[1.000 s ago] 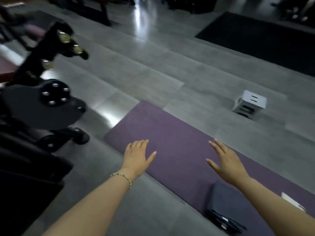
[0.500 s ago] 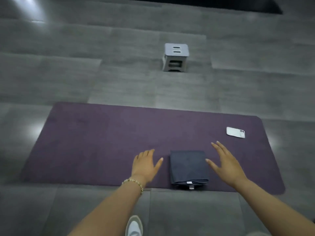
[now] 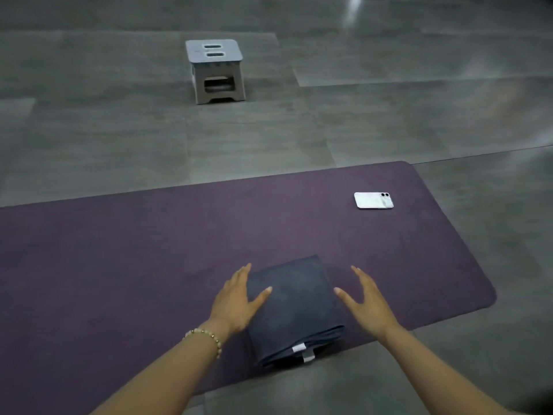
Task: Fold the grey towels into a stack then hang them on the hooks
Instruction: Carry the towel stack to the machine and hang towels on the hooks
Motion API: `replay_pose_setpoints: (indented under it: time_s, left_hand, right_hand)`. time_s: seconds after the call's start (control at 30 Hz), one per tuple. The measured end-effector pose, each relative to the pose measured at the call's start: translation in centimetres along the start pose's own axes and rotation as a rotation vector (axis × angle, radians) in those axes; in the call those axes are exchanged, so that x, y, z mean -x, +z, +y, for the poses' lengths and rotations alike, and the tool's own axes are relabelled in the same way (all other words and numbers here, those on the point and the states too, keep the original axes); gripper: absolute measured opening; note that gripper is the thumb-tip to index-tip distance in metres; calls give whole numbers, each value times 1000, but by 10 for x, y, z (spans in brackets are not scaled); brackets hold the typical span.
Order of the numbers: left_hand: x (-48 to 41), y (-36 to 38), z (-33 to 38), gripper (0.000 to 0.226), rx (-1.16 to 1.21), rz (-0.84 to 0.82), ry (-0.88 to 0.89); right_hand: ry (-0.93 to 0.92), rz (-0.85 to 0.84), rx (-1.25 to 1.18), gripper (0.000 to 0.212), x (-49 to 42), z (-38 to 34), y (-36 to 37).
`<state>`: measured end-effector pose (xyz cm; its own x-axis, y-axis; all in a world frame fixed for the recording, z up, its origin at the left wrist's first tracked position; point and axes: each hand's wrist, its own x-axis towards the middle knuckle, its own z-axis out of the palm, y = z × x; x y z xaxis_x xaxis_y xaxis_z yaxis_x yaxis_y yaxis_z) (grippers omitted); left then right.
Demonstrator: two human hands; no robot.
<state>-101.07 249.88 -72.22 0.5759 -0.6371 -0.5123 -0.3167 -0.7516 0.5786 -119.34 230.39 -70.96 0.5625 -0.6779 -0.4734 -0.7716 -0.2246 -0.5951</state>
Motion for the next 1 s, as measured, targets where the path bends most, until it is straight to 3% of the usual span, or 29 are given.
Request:
replay_pose_setpoints:
  time_s: [0.1,0.2,0.33,0.5,0.63,0.73,0.87,1.0]
  left_hand:
    - [-59,32,-7,89,-62,17,87]
    - [-115,61,-17,74,-151,13,127]
    - [-162,88,-25,62,-195,-118,131]
    - [-182,92,-25,70,-111,-131,257]
    - [-172,87,-25,52,23,-164,328]
    - [-155,84,-24,61,74,-225,350]
    - [-136,80,-13,58,68,-380,294]
    - [-119,83,-13,51,168,-353,373]
  right_hand:
    - [30,19,-114,71,-46,36,34]
    - [37,20,-226,71,-84,62,62]
    - [-10,-4,-354,110,-113,87,93]
    - [-164,73,-316,63,-120,112,118]
    - [-220,102,-517,59,-111,108,115]
    - [-268,155,-694,50,-100,95,106]
    - [-344,127,-728,40,-85,80,105]
    - [-351,150,-724,35,-74,68,108]
